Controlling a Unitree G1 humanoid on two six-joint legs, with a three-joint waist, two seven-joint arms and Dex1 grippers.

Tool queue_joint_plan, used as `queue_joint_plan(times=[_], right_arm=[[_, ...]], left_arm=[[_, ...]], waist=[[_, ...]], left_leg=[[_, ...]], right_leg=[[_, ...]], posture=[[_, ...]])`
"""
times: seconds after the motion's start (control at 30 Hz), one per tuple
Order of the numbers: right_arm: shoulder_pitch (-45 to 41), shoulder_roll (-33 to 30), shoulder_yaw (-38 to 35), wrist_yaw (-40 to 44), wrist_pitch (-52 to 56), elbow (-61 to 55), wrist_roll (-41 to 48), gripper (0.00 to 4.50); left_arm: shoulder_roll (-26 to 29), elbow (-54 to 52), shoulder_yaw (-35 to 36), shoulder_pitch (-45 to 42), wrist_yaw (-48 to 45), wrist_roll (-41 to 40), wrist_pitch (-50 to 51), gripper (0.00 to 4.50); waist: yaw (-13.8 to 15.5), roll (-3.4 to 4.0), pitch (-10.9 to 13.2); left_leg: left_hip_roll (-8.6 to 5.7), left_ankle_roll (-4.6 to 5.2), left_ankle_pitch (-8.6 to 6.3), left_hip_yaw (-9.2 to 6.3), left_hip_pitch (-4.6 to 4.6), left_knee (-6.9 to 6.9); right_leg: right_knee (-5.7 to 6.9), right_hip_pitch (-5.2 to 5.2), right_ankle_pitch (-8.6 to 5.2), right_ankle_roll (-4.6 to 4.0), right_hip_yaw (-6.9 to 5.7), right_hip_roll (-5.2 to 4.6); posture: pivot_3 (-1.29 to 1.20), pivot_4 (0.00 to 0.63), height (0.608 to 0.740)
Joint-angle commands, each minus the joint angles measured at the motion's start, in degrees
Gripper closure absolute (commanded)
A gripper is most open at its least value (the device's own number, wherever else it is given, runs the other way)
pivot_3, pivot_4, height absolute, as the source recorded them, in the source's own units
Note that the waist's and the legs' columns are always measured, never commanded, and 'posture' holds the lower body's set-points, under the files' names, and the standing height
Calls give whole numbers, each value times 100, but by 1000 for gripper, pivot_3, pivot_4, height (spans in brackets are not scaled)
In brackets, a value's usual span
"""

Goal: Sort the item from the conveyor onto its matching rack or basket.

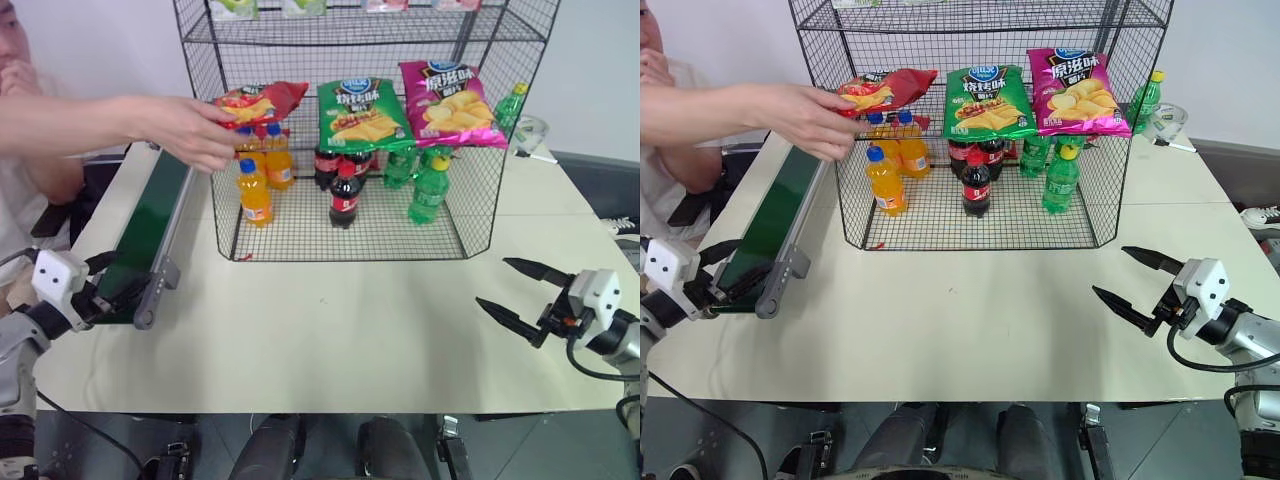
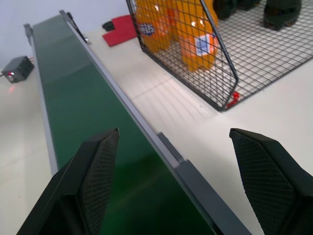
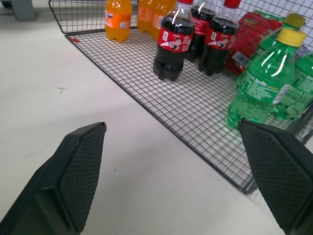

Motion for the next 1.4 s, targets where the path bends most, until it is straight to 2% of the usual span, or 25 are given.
queue_joint_plan(times=[0.03,0.3,0.53,0.8,1.03,1.27,1.4], right_arm=[[36,25,-40,-44,-54,-188,38,0],[-147,-17,102,-17,-75,-89,-1,0],[-254,-10,185,-10,-46,-69,8,0],[-407,139,519,-110,161,-344,45,0],[-594,304,786,-245,295,-551,36,0],[-766,448,971,-326,580,-741,190,0],[-909,657,1223,-400,789,-941,217,0]], left_arm=[[84,-105,82,-44,7,-25,-61,716],[81,-95,118,7,67,-16,-109,716],[-25,-448,298,228,-157,-452,-45,716],[-212,-838,292,646,171,-153,-389,716],[-178,-850,270,657,476,99,-537,716],[-86,-760,417,800,639,459,-1446,716],[-8,-580,452,1048,1299,1440,-2526,716]], waist=[[3,0,0],[-7,1,1],[-1,3,3],[-8,5,5],[2,5,6],[-2,5,6],[-13,7,7]], left_leg=[[0,0,0,0,0,0],[0,-8,-5,0,0,0],[0,-8,-5,0,0,-2],[0,-7,-6,0,-1,-7],[1,-11,-8,0,-1,-8],[0,-8,-8,0,-2,-14],[1,-3,-5,1,-2,-26]], right_leg=[[0,0,0,0,0,0],[-1,0,0,0,0,0],[-5,-1,0,0,0,0],[-14,0,-1,-2,0,-1],[-23,1,-2,-4,0,0],[-35,0,-1,-3,0,1],[-41,-2,0,-1,0,1]], posture=[[0,150,740],[0,150,740],[0,150,740],[0,150,740],[0,150,740],[0,150,740],[0,150,740]])
